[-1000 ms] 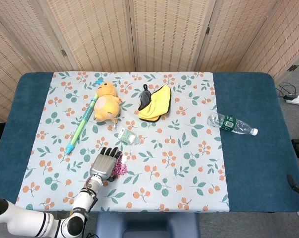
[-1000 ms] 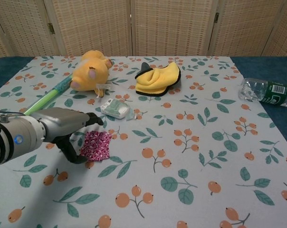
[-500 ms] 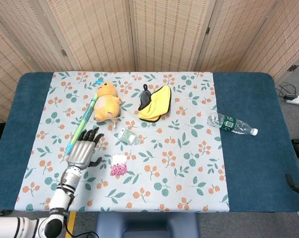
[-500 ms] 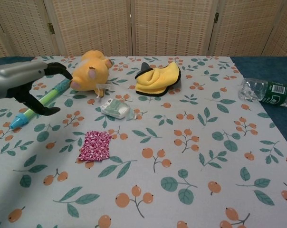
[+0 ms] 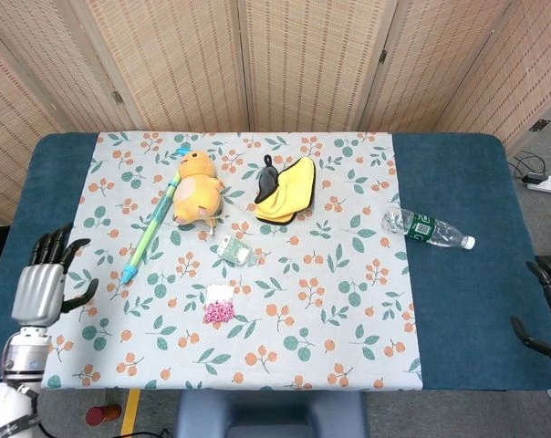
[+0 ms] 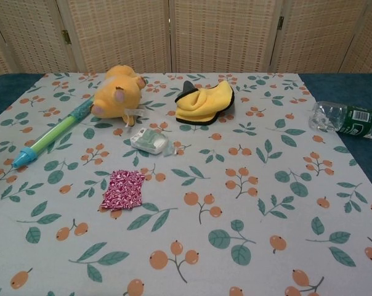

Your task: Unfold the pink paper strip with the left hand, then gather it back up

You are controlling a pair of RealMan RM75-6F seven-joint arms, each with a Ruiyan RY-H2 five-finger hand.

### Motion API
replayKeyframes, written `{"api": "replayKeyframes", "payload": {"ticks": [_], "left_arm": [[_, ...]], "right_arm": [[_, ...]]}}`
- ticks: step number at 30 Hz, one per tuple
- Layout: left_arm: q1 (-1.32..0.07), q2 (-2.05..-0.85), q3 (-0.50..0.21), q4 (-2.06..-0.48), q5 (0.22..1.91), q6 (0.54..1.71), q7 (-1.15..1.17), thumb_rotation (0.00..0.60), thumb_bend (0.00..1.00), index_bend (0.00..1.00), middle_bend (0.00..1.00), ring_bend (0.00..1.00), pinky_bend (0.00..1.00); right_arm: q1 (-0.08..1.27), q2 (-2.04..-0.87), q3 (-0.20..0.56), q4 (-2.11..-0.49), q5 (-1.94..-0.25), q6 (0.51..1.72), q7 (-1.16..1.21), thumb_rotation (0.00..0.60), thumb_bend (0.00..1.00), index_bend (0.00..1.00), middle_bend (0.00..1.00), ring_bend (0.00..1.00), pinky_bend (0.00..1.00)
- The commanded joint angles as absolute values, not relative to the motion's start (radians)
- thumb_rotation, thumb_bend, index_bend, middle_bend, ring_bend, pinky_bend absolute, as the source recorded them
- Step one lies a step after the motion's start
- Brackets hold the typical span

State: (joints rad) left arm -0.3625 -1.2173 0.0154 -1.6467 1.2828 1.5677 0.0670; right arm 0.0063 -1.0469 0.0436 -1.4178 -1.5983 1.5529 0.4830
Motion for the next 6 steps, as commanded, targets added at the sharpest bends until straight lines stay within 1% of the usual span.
{"api": "replayKeyframes", "payload": {"ticks": [1, 6], "left_arm": [[-0.290, -1.194, 0.056, -1.614, 1.339, 1.633, 0.034, 0.600, 0.38, 0.23, 0.08, 0.00, 0.00], [-0.216, -1.170, 0.087, -1.654, 1.363, 1.666, 0.080, 0.600, 0.38, 0.23, 0.08, 0.00, 0.00]], "right_arm": [[0.012, -1.040, 0.030, -1.420, -1.624, 1.562, 0.511, 0.600, 0.40, 0.03, 0.07, 0.01, 0.00], [0.006, -1.039, 0.022, -1.437, -1.621, 1.566, 0.484, 0.600, 0.40, 0.03, 0.07, 0.01, 0.00]]}}
